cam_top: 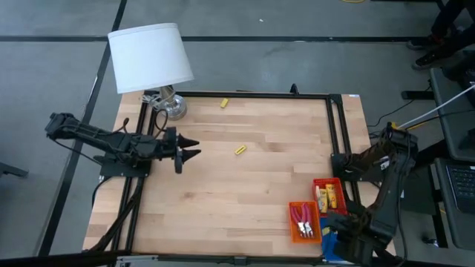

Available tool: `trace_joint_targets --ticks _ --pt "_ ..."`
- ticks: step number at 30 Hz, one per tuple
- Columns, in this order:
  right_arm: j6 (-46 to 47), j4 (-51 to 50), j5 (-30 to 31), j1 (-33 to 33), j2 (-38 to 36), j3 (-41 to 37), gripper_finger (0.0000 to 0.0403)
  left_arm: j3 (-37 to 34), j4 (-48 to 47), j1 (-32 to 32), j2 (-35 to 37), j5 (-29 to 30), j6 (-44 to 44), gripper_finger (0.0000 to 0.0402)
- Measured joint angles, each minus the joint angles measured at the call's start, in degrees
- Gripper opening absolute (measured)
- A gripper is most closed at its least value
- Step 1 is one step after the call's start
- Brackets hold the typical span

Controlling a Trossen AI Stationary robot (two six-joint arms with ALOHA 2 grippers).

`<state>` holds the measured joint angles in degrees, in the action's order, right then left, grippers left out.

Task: Pick & Place School Supplies
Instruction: Put the yellow eraser into the blue basket, then adjust the orange basket

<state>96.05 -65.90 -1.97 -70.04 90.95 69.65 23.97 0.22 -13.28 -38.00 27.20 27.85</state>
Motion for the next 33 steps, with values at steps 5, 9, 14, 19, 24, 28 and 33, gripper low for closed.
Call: trace_joint_targets --ticks 5,9,14,19,24,28,33 --pt "-0.64 -0.66 0.68 -0.26 2.50 0.00 0.0100 0.00 -0.01 1.88 0.00 -1.27 -0.13 0.0180" --pt "-0.31 -0.62 0.91 -0.29 4.83 0.00 0.0107 0.00 -0.02 2.32 0.00 -1.40 -0.13 0.0180" --pt "5.65 -0.60 1.13 -0.29 7.69 0.00 0.0141 0.00 -0.02 2.29 0.00 -1.46 -0.15 0.0180" --pt "9.89 -0.57 2.01 0.91 9.63 0.00 0.0183 0.00 -0.02 2.27 0.00 -3.07 -0.15 0.0180" --pt "9.90 -0.71 9.29 4.17 9.99 -0.02 0.0206 -0.02 -0.01 2.25 -0.02 -4.39 -0.14 0.0180" --pt "9.83 -0.37 22.37 11.45 9.11 -0.02 0.0205 -0.02 0.01 2.25 -0.01 -4.41 -0.08 0.0180" --pt "2.03 6.46 34.04 25.49 7.03 1.63 0.0197 -0.02 0.01 2.25 0.02 -4.41 0.75 0.0180"
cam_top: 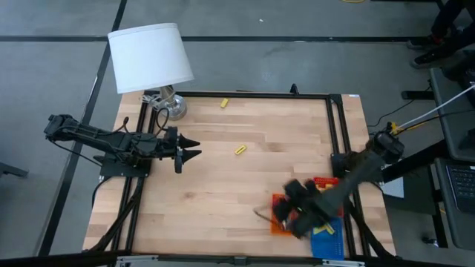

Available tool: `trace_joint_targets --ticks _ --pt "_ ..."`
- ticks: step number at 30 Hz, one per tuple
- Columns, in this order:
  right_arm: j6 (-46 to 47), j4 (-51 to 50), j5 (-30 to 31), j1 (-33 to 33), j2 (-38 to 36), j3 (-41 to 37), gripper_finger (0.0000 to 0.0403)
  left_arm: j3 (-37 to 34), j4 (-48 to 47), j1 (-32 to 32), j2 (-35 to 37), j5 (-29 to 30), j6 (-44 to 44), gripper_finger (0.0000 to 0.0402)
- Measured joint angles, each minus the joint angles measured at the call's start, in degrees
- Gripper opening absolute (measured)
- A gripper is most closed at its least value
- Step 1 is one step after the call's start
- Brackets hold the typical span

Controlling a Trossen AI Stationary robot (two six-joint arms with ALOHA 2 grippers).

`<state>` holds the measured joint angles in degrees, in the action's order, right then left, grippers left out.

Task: Pick & Place School Supplies
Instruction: Adjust the orange basket

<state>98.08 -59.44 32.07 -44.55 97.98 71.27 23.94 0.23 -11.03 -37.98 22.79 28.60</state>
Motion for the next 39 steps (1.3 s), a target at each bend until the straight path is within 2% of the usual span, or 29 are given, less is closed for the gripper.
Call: trace_joint_targets --ticks 4,7,9,11,15,19,24,31,39 --pt "-14.59 5.01 1.18 9.80 -0.36 3.37 0.0191 0.00 0.00 0.00 0.00 0.02 0.74 0.0180" --pt "-23.74 10.13 1.10 14.49 -0.36 4.87 0.0187 0.00 0.00 0.00 0.00 0.00 0.89 0.0180" --pt "-27.95 14.23 -0.50 16.95 -0.36 4.89 0.0184 0.00 0.00 0.00 0.00 0.02 1.50 0.0180" --pt "-30.58 17.40 -4.64 18.80 -0.07 4.63 0.0181 0.00 0.00 0.00 0.00 0.02 1.94 0.0180" --pt "-31.16 24.56 -14.51 19.45 1.63 2.05 0.0175 0.00 0.00 0.00 0.00 0.03 2.15 0.0180" --pt "-30.10 28.76 -22.12 17.17 3.89 1.89 0.0168 0.00 -0.02 0.00 0.00 0.15 2.16 0.0180" --pt "-24.96 28.14 -23.54 13.74 5.95 1.81 0.0161 0.00 -0.09 0.00 0.30 0.11 2.14 0.0180" --pt "-23.25 26.67 -26.45 10.90 9.33 1.81 0.0153 -0.02 -0.10 0.00 0.71 -1.15 1.68 0.0180" --pt "-20.24 15.17 -29.38 7.99 9.65 1.83 0.0139 -0.02 0.13 -0.01 1.10 -1.50 2.13 0.0180"
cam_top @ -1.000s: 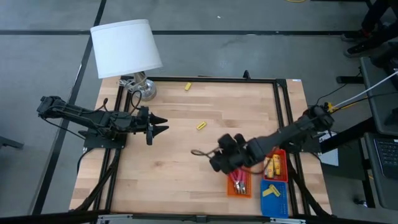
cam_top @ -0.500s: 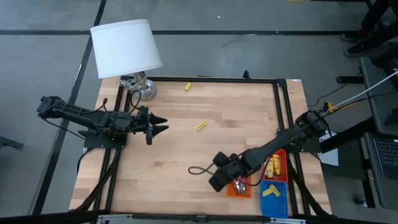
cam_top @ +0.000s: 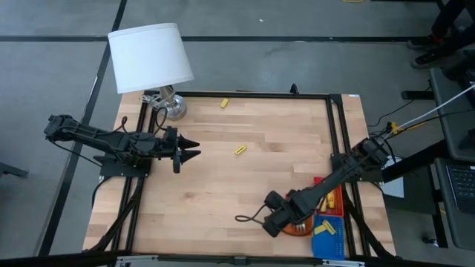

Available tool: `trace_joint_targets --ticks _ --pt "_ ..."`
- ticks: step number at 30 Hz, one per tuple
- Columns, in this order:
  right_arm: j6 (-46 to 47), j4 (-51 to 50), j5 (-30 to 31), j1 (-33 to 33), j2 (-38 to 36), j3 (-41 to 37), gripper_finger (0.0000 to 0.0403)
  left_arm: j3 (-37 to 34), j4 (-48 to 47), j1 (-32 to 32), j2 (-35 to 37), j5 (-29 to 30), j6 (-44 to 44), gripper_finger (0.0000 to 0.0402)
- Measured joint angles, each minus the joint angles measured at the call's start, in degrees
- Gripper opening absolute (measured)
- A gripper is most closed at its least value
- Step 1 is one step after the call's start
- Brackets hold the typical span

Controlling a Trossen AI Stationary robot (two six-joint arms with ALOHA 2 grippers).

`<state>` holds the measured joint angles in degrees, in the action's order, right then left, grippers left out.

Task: Pick & Place School Supplies
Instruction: Adjust the orange basket, then put the yellow eraser into the blue basket

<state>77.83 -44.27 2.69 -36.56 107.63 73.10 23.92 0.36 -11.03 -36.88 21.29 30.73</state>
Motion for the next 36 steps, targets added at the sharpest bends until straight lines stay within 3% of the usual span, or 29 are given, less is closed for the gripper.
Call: trace_joint_targets --ticks 7,16,21,29,36 --pt "-0.18 0.64 0.19 -2.21 0.02 2.13 0.0129 0.00 0.35 0.00 0.06 0.03 0.01 0.0180" --pt "-11.82 3.57 14.47 -2.18 0.02 9.61 0.0127 0.00 0.33 -0.01 0.06 0.60 -0.41 0.0180" --pt "-24.05 7.87 22.45 4.27 0.02 10.58 0.0127 0.00 0.03 0.04 0.06 2.22 -0.04 0.0180" --pt "-44.47 13.08 21.03 18.84 -0.26 10.58 0.0127 0.02 -2.16 0.07 -1.66 5.53 1.08 0.0182" --pt "-57.14 9.98 11.07 26.32 -2.79 10.56 0.0127 0.58 -3.11 1.76 -9.96 -0.46 2.17 0.0197"
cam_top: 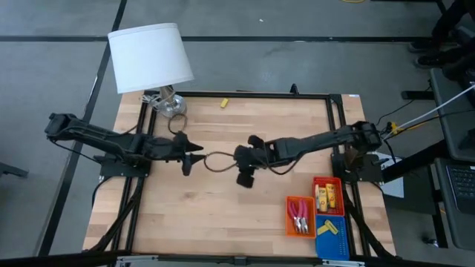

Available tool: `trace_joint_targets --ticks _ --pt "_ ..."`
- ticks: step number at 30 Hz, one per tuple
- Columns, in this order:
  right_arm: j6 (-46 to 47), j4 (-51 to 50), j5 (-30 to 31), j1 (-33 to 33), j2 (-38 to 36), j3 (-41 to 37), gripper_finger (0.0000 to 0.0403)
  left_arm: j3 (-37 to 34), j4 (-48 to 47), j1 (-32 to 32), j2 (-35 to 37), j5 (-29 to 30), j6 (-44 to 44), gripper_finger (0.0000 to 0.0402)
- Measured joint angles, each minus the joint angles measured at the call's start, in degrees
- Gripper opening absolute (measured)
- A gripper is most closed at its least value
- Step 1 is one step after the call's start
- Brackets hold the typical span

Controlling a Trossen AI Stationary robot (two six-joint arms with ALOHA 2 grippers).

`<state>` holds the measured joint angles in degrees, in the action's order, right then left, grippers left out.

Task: Pick & Place School Supplies
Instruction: Put the yellow eraser into the blue basket

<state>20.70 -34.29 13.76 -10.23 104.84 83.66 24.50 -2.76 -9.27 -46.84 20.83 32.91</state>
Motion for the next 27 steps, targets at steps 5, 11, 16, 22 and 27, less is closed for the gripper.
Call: trace_joint_targets --ticks 5,11,16,22,27 --pt "-4.89 -5.83 2.11 1.49 -4.22 -0.13 0.0127 4.45 -0.45 0.70 -8.32 -1.35 -3.78 0.0200" --pt "-10.70 -6.86 1.45 3.94 -5.32 -0.85 0.0127 11.17 -2.10 3.68 -17.83 -1.61 -10.45 0.0200" --pt "-8.79 -11.06 1.66 4.11 -5.50 -0.87 0.0127 16.62 -7.30 6.27 -27.49 -1.68 -11.14 0.0201" --pt "-4.32 -19.26 1.64 0.98 -6.38 -0.90 0.0127 19.68 -4.16 6.46 -36.49 3.48 -10.17 0.0201" --pt "-1.41 -25.67 1.90 -3.43 -9.28 -0.90 0.0127 19.72 6.68 8.12 -43.01 2.21 -11.04 0.0201"
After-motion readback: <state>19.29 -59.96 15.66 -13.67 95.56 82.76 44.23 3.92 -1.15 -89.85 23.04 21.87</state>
